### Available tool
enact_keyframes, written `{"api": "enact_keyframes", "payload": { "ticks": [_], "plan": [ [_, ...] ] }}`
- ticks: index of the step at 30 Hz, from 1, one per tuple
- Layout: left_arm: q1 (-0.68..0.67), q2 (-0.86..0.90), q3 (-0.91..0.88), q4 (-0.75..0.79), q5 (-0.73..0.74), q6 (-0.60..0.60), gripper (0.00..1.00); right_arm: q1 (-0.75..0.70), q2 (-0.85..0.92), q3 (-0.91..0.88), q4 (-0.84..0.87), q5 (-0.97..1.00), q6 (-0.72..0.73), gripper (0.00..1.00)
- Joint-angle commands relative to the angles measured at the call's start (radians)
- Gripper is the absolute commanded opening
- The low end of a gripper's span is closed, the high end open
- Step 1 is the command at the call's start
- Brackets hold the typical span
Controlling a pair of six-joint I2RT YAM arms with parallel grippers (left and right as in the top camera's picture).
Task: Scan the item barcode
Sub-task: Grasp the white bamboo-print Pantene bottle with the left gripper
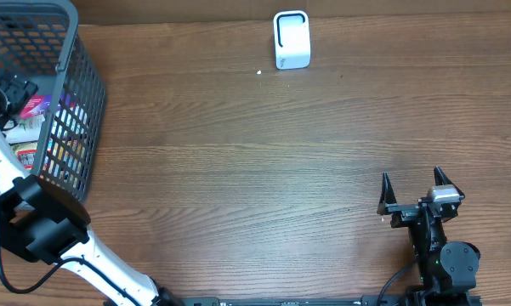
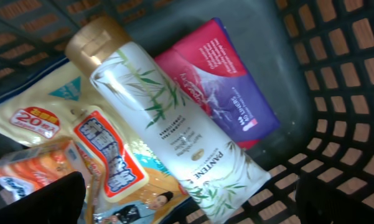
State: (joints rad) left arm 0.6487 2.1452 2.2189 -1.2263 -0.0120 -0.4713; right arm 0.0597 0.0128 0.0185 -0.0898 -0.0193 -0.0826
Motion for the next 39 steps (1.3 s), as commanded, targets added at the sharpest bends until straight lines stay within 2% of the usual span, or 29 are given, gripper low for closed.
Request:
{"api": "enact_keyframes", "payload": {
  "ticks": [1,7,14,19,33,39],
  "plan": [
    [0.003,0.02,0.007,0.007,-0.006,-0.094,0.99,0.005,-0.01,-0.01,0.006,0.003,0.004,1.0],
    [0.003,0.047,-0.002,0.01,-0.007,-0.166,1.0,0.005,-0.01,-0.01,0.006,0.003,0.004,1.0],
    [-0.004,0.059,-0.035,0.042,-0.008,-0.17,1.0,0.005,-0.01,-0.01,0.006,0.003,0.003,1.0],
    [-0.011,0.059,-0.074,0.058,-0.075,-0.258,1.0,0.005,-0.01,-0.01,0.006,0.003,0.003,1.0],
    [-0.042,0.059,-0.235,0.285,-0.077,-0.258,1.0,0.005,-0.01,-0.01,0.006,0.003,0.003,1.0],
    [-0.041,0.059,-0.288,0.319,-0.123,-0.258,1.0,0.005,-0.01,-0.01,0.006,0.003,0.004,1.0]
  ]
}}
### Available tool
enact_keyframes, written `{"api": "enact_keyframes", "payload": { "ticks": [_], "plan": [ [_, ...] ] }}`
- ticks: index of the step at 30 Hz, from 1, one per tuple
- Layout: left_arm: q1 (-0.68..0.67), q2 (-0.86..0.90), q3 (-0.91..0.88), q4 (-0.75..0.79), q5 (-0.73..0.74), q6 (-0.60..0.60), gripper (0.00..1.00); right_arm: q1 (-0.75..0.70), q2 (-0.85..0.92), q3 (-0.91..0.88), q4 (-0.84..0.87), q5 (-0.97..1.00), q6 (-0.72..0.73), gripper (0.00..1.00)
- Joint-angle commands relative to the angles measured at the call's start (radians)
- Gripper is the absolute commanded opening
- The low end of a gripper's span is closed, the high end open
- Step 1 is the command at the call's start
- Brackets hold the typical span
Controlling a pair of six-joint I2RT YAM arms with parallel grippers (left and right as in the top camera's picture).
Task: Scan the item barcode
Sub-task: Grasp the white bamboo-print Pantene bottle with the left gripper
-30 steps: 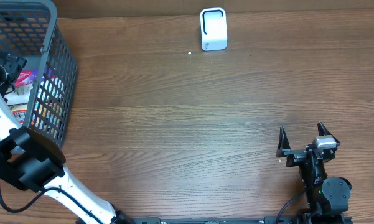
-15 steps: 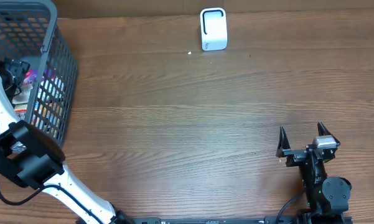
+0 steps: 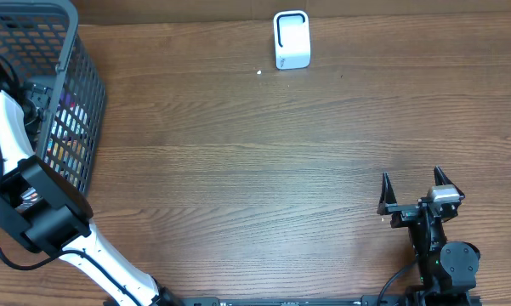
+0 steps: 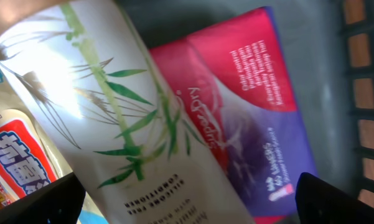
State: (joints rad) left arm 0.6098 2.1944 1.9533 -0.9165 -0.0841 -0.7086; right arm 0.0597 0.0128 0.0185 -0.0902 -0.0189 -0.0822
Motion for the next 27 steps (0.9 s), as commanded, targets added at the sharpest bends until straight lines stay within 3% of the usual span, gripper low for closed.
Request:
{"api": "enact_keyframes", "payload": {
  "ticks": [1,5,11,17,20,21,27],
  "plan": [
    [-0.002,0.01,-0.028,0.01,-0.062,-0.021,1.0,0.005,-0.01,-0.01,0.006,0.003,0.003,1.0],
    [-0.002,0.01,-0.05,0.014,-0.089,-0.02,1.0,0.005,-0.01,-0.01,0.006,0.003,0.003,1.0],
    [-0.002,0.01,-0.082,0.01,-0.161,0.018,0.86,0.005,-0.01,-0.01,0.006,0.003,0.003,1.0],
    [-0.002,0.01,-0.088,0.01,-0.17,0.032,0.57,0.005,-0.01,-0.01,0.006,0.003,0.003,1.0],
    [-0.002,0.01,-0.087,0.01,-0.17,0.032,0.33,0.005,-0.01,-0.01,0.006,0.003,0.003,1.0],
    [-0.002,0.01,-0.087,0.01,-0.17,0.032,0.3,0.005,-0.01,-0.01,0.006,0.003,0.003,1.0],
    [-0.002,0.002,-0.086,0.0,-0.17,0.043,0.3,0.005,-0.01,-0.01,0.006,0.003,0.003,1.0]
  ]
}}
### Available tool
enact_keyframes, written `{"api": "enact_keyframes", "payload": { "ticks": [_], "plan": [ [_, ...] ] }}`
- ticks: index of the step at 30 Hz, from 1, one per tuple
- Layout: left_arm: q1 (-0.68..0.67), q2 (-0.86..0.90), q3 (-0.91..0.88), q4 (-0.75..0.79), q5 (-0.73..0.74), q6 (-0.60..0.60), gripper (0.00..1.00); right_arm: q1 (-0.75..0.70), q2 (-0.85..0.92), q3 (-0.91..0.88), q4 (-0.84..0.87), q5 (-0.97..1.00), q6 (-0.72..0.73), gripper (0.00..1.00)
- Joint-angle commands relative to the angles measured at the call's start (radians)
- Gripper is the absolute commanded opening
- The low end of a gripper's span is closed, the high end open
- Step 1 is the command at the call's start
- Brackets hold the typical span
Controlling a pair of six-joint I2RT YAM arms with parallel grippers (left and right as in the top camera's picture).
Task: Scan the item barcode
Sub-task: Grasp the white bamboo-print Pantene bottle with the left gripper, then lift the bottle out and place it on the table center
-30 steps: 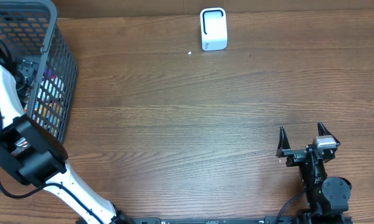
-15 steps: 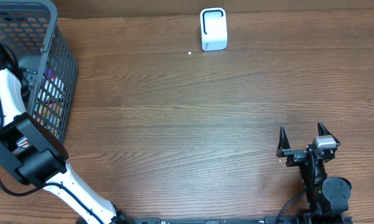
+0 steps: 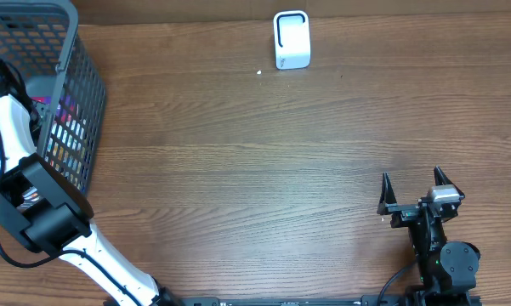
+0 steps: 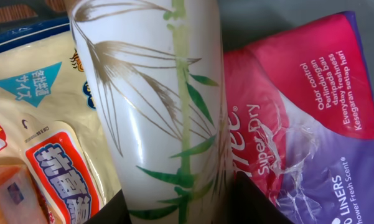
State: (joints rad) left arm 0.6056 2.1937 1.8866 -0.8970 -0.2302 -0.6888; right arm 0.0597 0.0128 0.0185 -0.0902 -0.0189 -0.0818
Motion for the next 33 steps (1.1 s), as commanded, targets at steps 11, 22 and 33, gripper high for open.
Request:
{"api": "enact_keyframes", "payload": {
  "ticks": [11,22,33],
  "plan": [
    [0.002,-0.072,0.021,-0.026,-0.024,0.069,0.04,0.005,-0.01,-0.01,0.006,0.003,0.003,1.0],
    [0.002,-0.272,0.029,-0.01,-0.024,0.069,0.04,0.005,-0.01,-0.01,0.006,0.003,0.003,1.0],
    [0.002,-0.508,0.029,0.035,0.118,0.069,0.04,0.005,-0.01,-0.01,0.006,0.003,0.003,1.0]
  ]
}}
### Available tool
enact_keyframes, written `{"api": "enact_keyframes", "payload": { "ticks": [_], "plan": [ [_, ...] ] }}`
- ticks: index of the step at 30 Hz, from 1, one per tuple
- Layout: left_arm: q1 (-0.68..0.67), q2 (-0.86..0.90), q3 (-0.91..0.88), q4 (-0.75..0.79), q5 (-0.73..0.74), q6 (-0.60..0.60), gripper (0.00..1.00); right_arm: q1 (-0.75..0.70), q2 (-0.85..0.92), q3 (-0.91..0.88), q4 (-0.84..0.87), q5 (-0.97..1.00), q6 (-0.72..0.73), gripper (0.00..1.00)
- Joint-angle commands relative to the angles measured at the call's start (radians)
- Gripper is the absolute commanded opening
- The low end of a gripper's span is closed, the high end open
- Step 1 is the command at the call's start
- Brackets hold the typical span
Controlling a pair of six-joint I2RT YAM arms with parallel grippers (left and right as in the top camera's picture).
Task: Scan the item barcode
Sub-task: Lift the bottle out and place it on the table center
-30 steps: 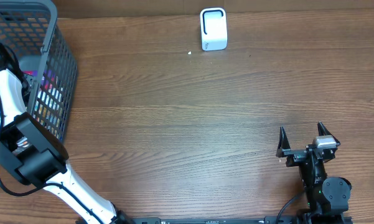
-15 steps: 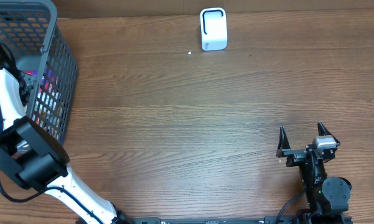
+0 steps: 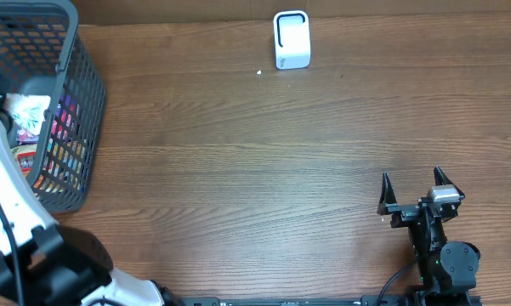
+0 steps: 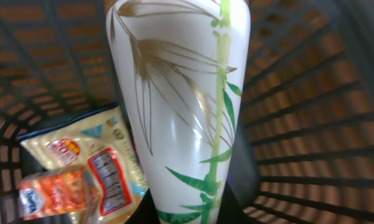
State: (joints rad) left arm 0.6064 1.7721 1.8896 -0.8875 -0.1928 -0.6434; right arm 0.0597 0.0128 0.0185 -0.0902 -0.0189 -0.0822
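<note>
A white shampoo bottle (image 4: 180, 106) with a green bamboo print fills the left wrist view. My left gripper (image 4: 190, 214) is shut on its lower part, with dark fingers (image 4: 150, 210) on either side. In the overhead view the bottle (image 3: 27, 110) shows pale inside the grey basket (image 3: 81, 51) at the table's left end, held above the other goods. The white barcode scanner (image 3: 292, 39) stands at the far middle of the table. My right gripper (image 3: 411, 180) rests open near the front right, holding nothing.
Below the bottle, on the basket floor, lie a yellow snack pack (image 4: 68, 140) and an orange packet (image 4: 50, 193). The basket's mesh wall (image 4: 311, 124) rises all around. My white left arm (image 3: 13, 212) reaches up along the left edge.
The bottle lay among the packs on the basket floor with my left gripper shut on it. Now it is held well above them, with the packs small below. The right arm has not moved.
My left gripper was open above the bottle lying in the basket beside a pink and purple liner pack. Then it was closer, jaws either side of the bottle. Then it was shut on the bottle, and now the bottle is raised off the basket floor.
</note>
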Motion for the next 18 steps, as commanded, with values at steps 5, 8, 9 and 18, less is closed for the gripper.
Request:
{"api": "enact_keyframes", "payload": {
  "ticks": [5,8,9,18],
  "plan": [
    [-0.002,-0.192,0.026,0.099,0.341,0.023,0.04,0.005,-0.01,-0.01,0.006,0.003,0.003,1.0],
    [-0.036,-0.243,0.026,0.144,0.55,0.023,0.04,0.005,-0.01,-0.01,0.006,0.003,0.003,1.0],
    [-0.05,-0.249,0.026,0.146,0.58,0.023,0.04,0.005,-0.01,-0.01,0.006,0.003,0.003,1.0],
    [-0.332,-0.241,0.022,0.08,0.653,0.029,0.04,0.005,-0.01,-0.01,0.006,0.003,0.003,1.0]
  ]
}}
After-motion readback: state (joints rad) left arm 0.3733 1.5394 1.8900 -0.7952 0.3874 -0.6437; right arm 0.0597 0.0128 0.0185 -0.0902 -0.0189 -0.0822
